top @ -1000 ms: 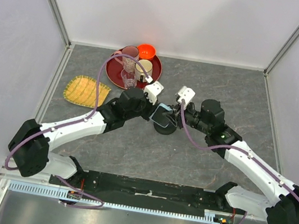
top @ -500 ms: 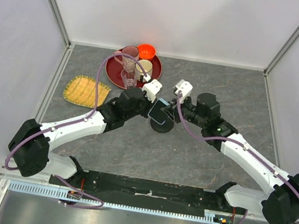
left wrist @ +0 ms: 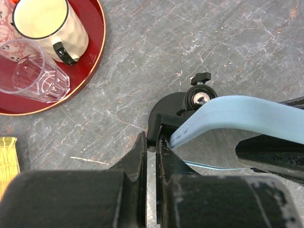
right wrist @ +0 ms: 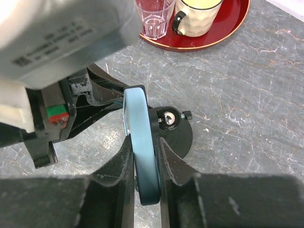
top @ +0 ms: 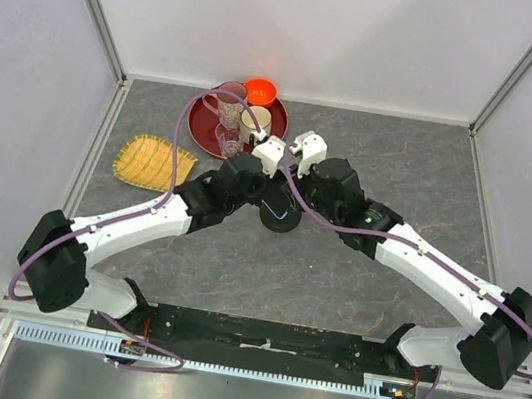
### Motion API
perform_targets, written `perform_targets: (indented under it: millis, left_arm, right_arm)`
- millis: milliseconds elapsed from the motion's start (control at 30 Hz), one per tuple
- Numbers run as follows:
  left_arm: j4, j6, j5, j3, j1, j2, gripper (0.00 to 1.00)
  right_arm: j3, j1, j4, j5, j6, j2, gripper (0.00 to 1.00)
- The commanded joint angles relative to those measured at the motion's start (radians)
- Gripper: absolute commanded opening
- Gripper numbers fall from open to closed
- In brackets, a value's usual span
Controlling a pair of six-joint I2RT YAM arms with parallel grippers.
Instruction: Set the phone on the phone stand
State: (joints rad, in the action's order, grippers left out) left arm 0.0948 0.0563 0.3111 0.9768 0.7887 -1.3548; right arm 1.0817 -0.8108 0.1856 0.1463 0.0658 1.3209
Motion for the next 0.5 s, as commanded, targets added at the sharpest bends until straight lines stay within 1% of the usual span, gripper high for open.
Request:
perform_targets:
  millis: [0,133,233,267,300,333,400,467]
  left_arm:
    - [0.14,0.03,0.252,0.056,-0.049,0.052,0.02]
    - [0.184,0.057,0.175,0.045,-0.049,0.108,0.02]
    - [0.27,0.092,0.099,0.089,-0.049,0.112,0.02]
    - [0.296,0.109,0.079,0.124,-0.049,0.106,0.02]
    - [0.356,0.131,0.079,0.14,-0.049,0.091,0.02]
    - [0.382,0.172,0.079,0.157,-0.049,0.085,0.02]
    - [0.451,0.206,0.079,0.195,-0.049,0.059,0.02]
    - [0.483,0.253,0.085,0.214,-0.048,0.046,0.02]
  right_arm:
    - [0.089,0.052,0.253,0.417,-0.057,0.041,0.0]
    - [0.156,0.048,0.319,0.404,-0.017,0.092,0.0]
    - [0.153,0.05,0.328,0.403,0.028,0.101,0.0]
    - [0.155,0.05,0.328,0.38,0.037,0.107,0.0]
    - [0.158,0.05,0.328,0.374,0.037,0.11,0.0]
    - [0.164,0.05,0.327,0.36,0.038,0.116,0.0]
    - [0.176,0.05,0.325,0.338,0.028,0.135,0.0]
    - [0.182,0.052,0.319,0.287,0.014,0.153,0.0]
